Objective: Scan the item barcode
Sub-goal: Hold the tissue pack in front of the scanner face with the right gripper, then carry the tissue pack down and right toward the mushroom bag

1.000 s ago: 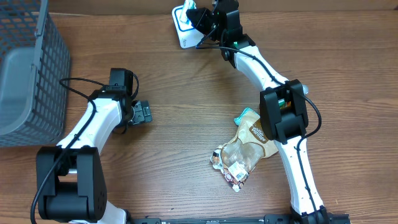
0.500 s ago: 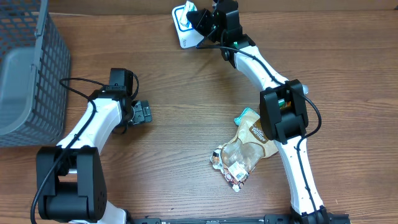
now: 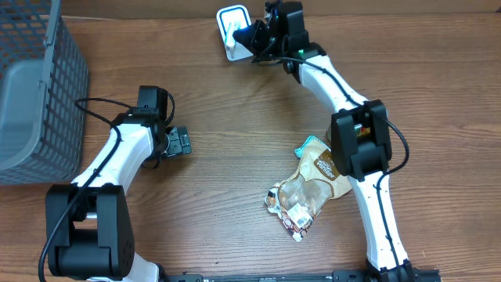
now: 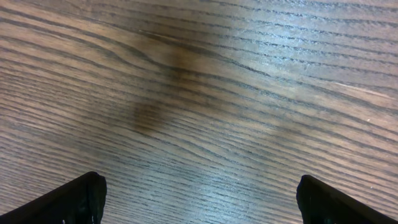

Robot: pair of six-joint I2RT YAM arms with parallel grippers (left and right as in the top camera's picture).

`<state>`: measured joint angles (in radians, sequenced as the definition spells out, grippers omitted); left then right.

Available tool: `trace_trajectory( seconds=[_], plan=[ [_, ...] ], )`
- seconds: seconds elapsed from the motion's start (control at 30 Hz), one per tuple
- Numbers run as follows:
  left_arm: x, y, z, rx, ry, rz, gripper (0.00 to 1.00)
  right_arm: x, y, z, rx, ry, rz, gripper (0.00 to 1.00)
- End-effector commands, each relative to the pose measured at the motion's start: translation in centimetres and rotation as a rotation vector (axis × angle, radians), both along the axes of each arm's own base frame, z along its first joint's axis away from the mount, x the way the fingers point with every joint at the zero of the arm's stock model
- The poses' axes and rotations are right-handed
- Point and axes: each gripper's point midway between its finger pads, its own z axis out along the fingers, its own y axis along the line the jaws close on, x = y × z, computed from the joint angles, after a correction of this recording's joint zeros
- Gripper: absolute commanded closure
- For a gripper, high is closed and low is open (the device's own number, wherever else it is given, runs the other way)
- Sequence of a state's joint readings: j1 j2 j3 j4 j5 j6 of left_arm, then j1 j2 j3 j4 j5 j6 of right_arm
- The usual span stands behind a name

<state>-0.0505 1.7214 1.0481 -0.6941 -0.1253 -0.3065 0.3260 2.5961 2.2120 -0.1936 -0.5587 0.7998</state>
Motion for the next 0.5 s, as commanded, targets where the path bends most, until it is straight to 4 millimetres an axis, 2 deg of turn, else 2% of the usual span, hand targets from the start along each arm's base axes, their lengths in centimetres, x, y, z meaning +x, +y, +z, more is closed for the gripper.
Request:
trace_trajectory(
  seconds=[0.0, 0.07, 0.13, 0.27, 0.37, 0.47],
  plan=[
    [0.5, 0.1, 0.6, 0.015, -0.017, -0.017, 0.0, -1.6, -1.1, 10.4, -0.054, -0.196, 0.073, 0.96],
    [0.5, 0.1, 0.6, 0.015, -0.017, -0.017, 0.0, -3.5, -1.7, 10.5, -0.13, -0.169, 0.119, 0.96],
    [0.5, 0.1, 0.6, 0.015, -0.017, -0.017, 0.0, -5.5, -2.4, 9.6, -0.203, -0.119, 0.17, 0.96],
    [0.5, 0.1, 0.6, 0.015, -0.017, -0.017, 0.0, -10.3, -4.2, 5.3, -0.354, 0.054, 0.299, 0.96],
    [0.5, 0.1, 0.6, 0.015, -0.017, -0.017, 0.0, -13.7, -7.1, 1.5, -0.509, 0.234, 0.315, 0.96],
    [0.5, 0.1, 0.6, 0.015, -0.017, -0.017, 0.0, -16.6, -9.9, -1.3, -0.645, 0.397, 0.308, 0.96]
  ],
)
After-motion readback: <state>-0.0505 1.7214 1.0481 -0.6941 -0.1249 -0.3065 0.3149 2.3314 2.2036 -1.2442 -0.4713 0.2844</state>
